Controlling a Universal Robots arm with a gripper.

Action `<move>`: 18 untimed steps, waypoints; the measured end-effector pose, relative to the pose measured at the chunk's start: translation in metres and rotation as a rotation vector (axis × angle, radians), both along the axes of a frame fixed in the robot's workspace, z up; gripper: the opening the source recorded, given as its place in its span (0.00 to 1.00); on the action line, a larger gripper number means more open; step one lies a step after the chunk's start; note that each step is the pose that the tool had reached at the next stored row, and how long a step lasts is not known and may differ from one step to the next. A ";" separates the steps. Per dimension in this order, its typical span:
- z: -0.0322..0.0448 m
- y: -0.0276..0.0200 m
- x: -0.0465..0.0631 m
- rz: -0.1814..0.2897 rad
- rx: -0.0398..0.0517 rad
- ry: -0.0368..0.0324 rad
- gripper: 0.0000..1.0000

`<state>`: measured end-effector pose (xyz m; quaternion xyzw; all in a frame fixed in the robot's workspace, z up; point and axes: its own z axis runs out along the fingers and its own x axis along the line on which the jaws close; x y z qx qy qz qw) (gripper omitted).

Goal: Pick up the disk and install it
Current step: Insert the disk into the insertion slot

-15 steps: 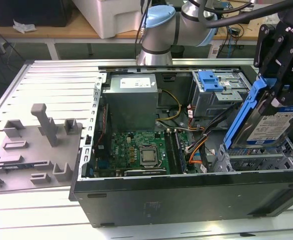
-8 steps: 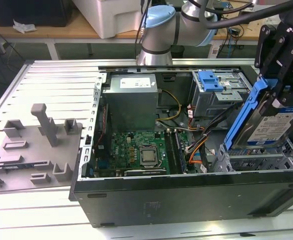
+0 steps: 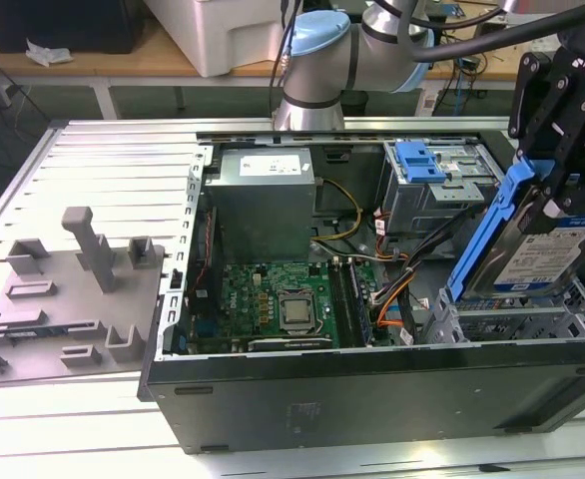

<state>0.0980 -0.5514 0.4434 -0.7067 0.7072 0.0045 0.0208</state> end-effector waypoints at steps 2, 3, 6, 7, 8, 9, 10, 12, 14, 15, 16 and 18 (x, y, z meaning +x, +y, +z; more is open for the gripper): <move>-0.0004 -0.0001 0.000 0.000 0.0000 0.0000 0.37; -0.0006 -0.0002 0.000 0.000 0.0000 0.0000 0.37; -0.0010 -0.0003 0.000 0.000 0.0000 0.0000 0.37; -0.0015 -0.0005 0.000 0.000 0.0000 0.0000 0.37; -0.0016 -0.0005 0.000 0.000 0.0000 0.0000 0.37; -0.0018 -0.0006 0.000 0.000 0.0000 0.0000 0.37; -0.0022 -0.0008 0.000 0.000 0.0000 0.0000 0.37; -0.0031 -0.0011 0.000 0.000 0.0001 0.0000 0.37; -0.0039 -0.0011 0.000 0.000 0.0000 0.0000 0.37; -0.0043 -0.0012 0.000 0.000 0.0000 0.0000 0.37; -0.0049 -0.0012 0.000 0.000 -0.0001 0.0000 0.37; -0.0058 -0.0012 0.000 0.000 -0.0002 0.0000 0.37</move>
